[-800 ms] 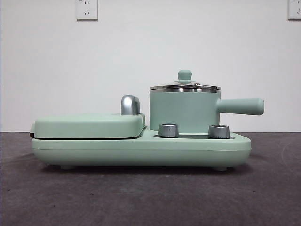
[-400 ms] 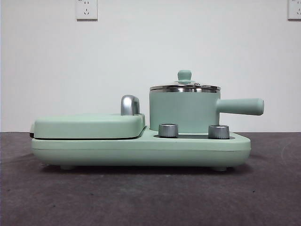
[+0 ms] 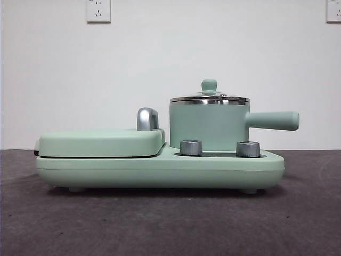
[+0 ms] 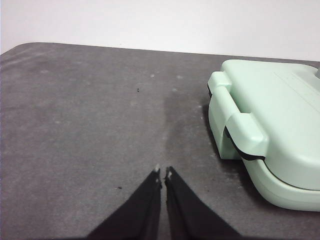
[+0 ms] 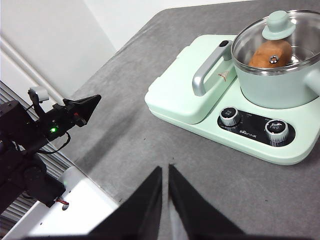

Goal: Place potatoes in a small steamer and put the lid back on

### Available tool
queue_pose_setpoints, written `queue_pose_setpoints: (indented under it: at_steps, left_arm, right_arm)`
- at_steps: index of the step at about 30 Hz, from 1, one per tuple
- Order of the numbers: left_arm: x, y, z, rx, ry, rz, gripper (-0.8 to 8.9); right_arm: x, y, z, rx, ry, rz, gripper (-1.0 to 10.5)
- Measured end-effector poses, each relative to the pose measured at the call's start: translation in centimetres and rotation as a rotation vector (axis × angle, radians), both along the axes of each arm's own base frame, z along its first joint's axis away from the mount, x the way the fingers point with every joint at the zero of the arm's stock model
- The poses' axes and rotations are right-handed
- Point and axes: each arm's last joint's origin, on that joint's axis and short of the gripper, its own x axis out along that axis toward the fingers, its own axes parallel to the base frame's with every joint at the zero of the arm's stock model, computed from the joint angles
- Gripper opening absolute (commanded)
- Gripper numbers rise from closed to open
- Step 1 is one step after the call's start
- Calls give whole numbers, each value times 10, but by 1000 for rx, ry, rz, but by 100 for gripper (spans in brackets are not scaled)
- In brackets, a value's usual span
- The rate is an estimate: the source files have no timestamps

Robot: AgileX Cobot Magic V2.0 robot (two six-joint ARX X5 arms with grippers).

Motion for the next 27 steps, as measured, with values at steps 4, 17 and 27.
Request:
queue_pose_setpoints:
  at_steps: [4,17,27]
  left_arm:
    - [0,0,0,0,0,0,19]
    - [0,0,0,0,0,0,19]
    - [0,0,0,0,0,0,19]
  right_arm:
    - [0,0,0,0,0,0,17]
    - [0,-3,-1,-14,-24,-76,16]
    - [41,-21,-64,-137,-288,-533,17]
